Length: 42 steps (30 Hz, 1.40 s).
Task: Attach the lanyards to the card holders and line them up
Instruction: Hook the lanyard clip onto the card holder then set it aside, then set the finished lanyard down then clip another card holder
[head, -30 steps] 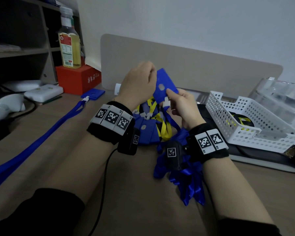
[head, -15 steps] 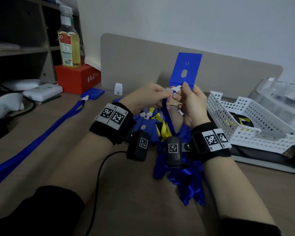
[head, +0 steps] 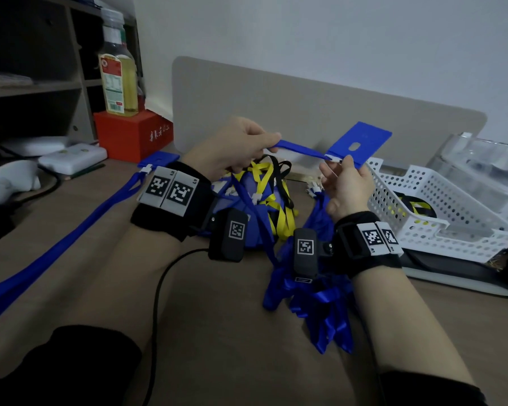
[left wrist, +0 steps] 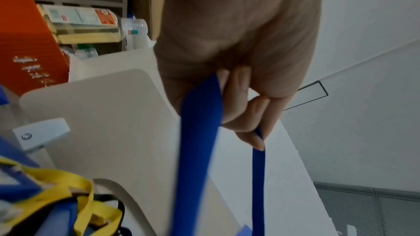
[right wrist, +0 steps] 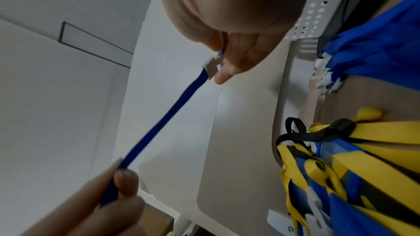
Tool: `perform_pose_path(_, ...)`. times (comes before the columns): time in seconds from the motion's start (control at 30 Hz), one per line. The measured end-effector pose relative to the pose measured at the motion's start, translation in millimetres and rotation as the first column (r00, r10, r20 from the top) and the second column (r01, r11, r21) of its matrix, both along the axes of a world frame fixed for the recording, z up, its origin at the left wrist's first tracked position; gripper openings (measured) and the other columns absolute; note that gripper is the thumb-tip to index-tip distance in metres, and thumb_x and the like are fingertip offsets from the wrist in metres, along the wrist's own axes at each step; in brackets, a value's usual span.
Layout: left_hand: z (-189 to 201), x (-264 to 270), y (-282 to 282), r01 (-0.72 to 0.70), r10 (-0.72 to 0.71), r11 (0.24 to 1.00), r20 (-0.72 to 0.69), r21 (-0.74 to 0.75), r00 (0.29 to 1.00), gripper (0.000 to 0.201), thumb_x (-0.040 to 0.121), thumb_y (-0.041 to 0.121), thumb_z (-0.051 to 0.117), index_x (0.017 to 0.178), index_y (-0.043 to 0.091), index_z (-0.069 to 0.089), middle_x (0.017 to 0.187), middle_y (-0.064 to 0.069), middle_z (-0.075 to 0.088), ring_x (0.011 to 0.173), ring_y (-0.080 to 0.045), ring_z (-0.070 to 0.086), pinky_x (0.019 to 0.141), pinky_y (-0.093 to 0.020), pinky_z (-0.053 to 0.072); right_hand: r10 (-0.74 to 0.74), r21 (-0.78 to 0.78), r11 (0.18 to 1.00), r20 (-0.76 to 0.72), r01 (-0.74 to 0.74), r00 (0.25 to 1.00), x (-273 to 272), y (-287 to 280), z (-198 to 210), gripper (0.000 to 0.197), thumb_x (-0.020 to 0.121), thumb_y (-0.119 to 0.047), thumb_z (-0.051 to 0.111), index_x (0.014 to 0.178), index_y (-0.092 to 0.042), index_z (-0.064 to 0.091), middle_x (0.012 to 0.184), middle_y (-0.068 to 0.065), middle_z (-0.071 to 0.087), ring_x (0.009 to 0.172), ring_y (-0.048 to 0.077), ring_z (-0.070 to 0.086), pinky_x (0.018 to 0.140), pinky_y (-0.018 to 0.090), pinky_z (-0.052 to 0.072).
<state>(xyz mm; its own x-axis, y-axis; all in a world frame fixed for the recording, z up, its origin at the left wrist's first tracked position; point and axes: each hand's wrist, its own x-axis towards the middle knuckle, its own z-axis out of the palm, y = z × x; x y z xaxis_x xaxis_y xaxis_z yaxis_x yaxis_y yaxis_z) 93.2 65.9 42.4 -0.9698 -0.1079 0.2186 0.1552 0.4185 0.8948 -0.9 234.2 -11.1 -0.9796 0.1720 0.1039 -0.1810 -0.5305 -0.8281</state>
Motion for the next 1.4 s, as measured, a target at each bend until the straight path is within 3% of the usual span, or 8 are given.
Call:
perform_pose_path(0.2,-6.1,-2.9,-13.9,-0.208,0.211,0.947,-0.015,-0.244,0.977,0.027,0.092,0.037,0.061,0.077,0.015,0.067,0.066,-0.005,0.048,0.049,-0.013,0.035,0.045,-0.022,0.029,-0.054,-0.061,0.997,-0.005,0.054,0.999,-3.5,-0.5,-1.2,0.017,0.102,-0.017,0.041,0.087,-0.016,0.05,0.07,0.0,0.055,0.051,0.01,0.06,0.044,0.02,0.044)
perform_pose_path(0.43,-17.3,-14.9,5.8,-0.04,0.078,0.954,0.115,-0.298,0.99,0.037,0.091,0.04,0.06,0.09,0.004,0.068,0.074,-0.012,0.054,0.044,-0.014,0.033,0.04,-0.019,0.026,0.254,0.157,0.958,-0.066,-0.241,0.965,9.6,-18.6,5.3,0.034,0.106,-0.025,0.025,0.129,-0.01,0.045,0.102,0.006,0.069,0.082,0.016,0.069,0.067,0.025,0.055)
perform_pose_path(0.6,-22.7,-18.9,19.7,0.007,0.031,0.961,0.135,-0.276,0.99,0.033,0.098,0.029,0.05,0.089,0.0,0.063,0.073,-0.013,0.062,0.044,-0.011,0.035,0.04,-0.019,0.028,0.24,0.49,0.848,-0.012,-0.203,0.971,23.9,-35.3,1.8,0.02,0.103,-0.027,0.027,0.113,-0.012,0.036,0.099,0.008,0.057,0.073,0.02,0.063,0.072,0.041,0.058)
perform_pose_path(0.7,-23.1,-18.9,21.6,-0.007,0.042,0.963,0.125,-0.269,0.991,0.027,0.098,0.025,0.05,0.079,0.008,0.059,0.055,-0.004,0.052,0.046,-0.014,0.033,0.042,-0.022,0.026,0.226,0.559,0.814,-0.054,-0.158,0.973,26.7,-38.0,-1.2,0.014,0.102,-0.023,0.027,0.105,-0.011,0.033,0.086,0.006,0.051,0.043,0.009,0.056,0.045,0.027,0.05)
perform_pose_path(0.87,-18.4,-17.1,19.1,-0.031,0.077,0.939,0.122,-0.344,0.99,0.027,0.095,0.03,0.055,0.082,0.007,0.059,0.056,-0.003,0.039,0.043,-0.013,0.031,0.036,-0.015,0.028,0.104,0.65,0.76,-0.115,-0.004,0.988,9.0,-37.2,-10.2,0.013,0.099,-0.024,0.034,0.087,-0.02,0.035,0.081,0.002,0.051,0.061,0.015,0.046,0.052,0.029,0.036)
perform_pose_path(1.0,-16.9,-15.6,7.4,-0.016,0.065,0.955,0.155,-0.295,0.986,0.032,0.094,0.036,0.056,0.092,0.006,0.068,0.073,-0.014,0.056,0.045,-0.015,0.034,0.044,-0.022,0.026,0.008,0.588,0.807,-0.103,0.054,0.995,-2.4,-30.0,-10.0,0.015,0.097,-0.026,0.034,0.082,-0.023,0.034,0.08,0.001,0.049,0.065,0.017,0.045,0.058,0.031,0.037)
perform_pose_path(1.3,-17.4,-11.3,-8.0,-0.019,0.083,0.969,0.25,-0.248,0.965,0.029,0.099,0.033,0.05,0.083,0.013,0.064,0.038,0.011,0.047,0.047,-0.01,0.031,0.04,-0.018,0.029,-0.143,0.055,0.989,0.13,0.136,0.981,-15.5,-0.9,0.6,0.014,0.103,-0.022,0.028,0.098,-0.015,0.039,0.074,0.004,0.047,0.041,0.009,0.04,0.042,0.02,0.035)
perform_pose_path(1.4,-25.7,-15.9,-13.1,-0.019,0.122,0.946,0.302,-0.323,0.945,0.026,0.096,0.033,0.054,0.088,0.013,0.069,0.058,0.006,0.053,0.056,-0.014,0.039,0.051,-0.023,0.033,-0.205,0.011,0.979,0.138,0.205,0.969,-15.5,1.2,2.6,0.015,0.102,-0.022,0.028,0.09,-0.023,0.036,0.09,0.007,0.05,0.055,0.013,0.042,0.051,0.025,0.038)
